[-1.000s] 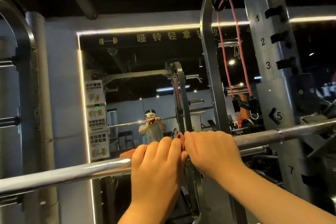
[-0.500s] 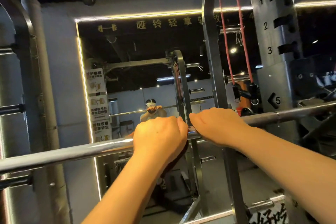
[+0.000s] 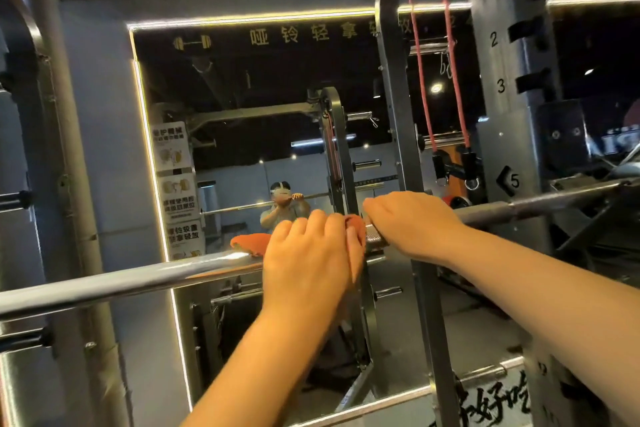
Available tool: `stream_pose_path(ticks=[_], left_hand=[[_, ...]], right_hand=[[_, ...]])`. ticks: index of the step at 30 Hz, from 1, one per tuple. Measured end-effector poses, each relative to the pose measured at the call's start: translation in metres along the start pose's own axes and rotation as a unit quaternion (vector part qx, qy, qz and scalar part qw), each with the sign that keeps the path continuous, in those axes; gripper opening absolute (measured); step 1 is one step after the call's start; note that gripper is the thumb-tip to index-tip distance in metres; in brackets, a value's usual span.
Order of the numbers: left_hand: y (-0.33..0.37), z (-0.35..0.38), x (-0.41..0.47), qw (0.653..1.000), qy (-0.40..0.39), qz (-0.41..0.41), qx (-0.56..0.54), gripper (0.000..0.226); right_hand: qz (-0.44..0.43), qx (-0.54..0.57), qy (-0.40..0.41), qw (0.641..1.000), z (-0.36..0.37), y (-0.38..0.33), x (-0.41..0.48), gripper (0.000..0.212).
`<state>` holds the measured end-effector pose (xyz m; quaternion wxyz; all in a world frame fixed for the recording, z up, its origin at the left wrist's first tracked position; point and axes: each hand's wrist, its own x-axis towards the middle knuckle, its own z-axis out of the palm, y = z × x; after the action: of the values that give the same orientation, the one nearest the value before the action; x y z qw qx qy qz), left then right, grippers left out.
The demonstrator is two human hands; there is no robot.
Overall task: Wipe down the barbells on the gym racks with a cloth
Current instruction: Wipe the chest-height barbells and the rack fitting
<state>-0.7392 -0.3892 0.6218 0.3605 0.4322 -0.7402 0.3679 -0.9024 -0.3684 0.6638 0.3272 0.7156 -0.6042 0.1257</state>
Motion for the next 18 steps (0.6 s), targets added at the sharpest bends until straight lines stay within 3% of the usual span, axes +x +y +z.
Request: stream_pose_path(ticks=[3, 4, 6, 8, 11, 13, 16, 18], left_hand=[[-0.014, -0.022, 0.036, 0.981, -0.183, -0.040, -0.052, 0.047], [-0.014, -0.022, 0.040, 0.979, -0.194, -0.049, -0.041, 0.046], [-0.006, -0.018, 0.035, 0.989, -0.145, -0.015, 0.034, 0.033], [0.000, -0.009, 0.020, 0.996, -0.043, 0.025, 0.068, 0.024], [-0.006, 0.009, 0.003, 0.995, 0.080, 0.059, 0.013, 0.027], [-0.011, 0.022, -0.012, 0.990, 0.112, 0.088, -0.010, 0.038], [-0.012, 0.035, -0.033, 0.990, 0.104, 0.097, -0.028, 0.074], [-0.012, 0.038, -0.037, 0.990, 0.109, 0.090, -0.024, 0.079]], right_hand=[[0.020, -0.029, 0.010, 0.999, 0.001, -0.006, -0.003, 0.016], [0.028, -0.039, 0.011, 0.999, 0.001, -0.010, -0.004, 0.018], [0.044, -0.051, 0.011, 0.998, 0.002, -0.016, -0.003, 0.022], [0.050, -0.044, 0.013, 0.998, 0.002, -0.015, -0.003, 0.025], [0.041, -0.043, 0.028, 0.998, 0.003, -0.013, -0.005, 0.023], [0.047, -0.038, 0.036, 0.997, 0.003, -0.014, -0.006, 0.024], [0.049, -0.030, 0.047, 0.997, 0.002, -0.014, -0.008, 0.023], [0.048, -0.027, 0.048, 0.997, 0.002, -0.014, -0.008, 0.021]])
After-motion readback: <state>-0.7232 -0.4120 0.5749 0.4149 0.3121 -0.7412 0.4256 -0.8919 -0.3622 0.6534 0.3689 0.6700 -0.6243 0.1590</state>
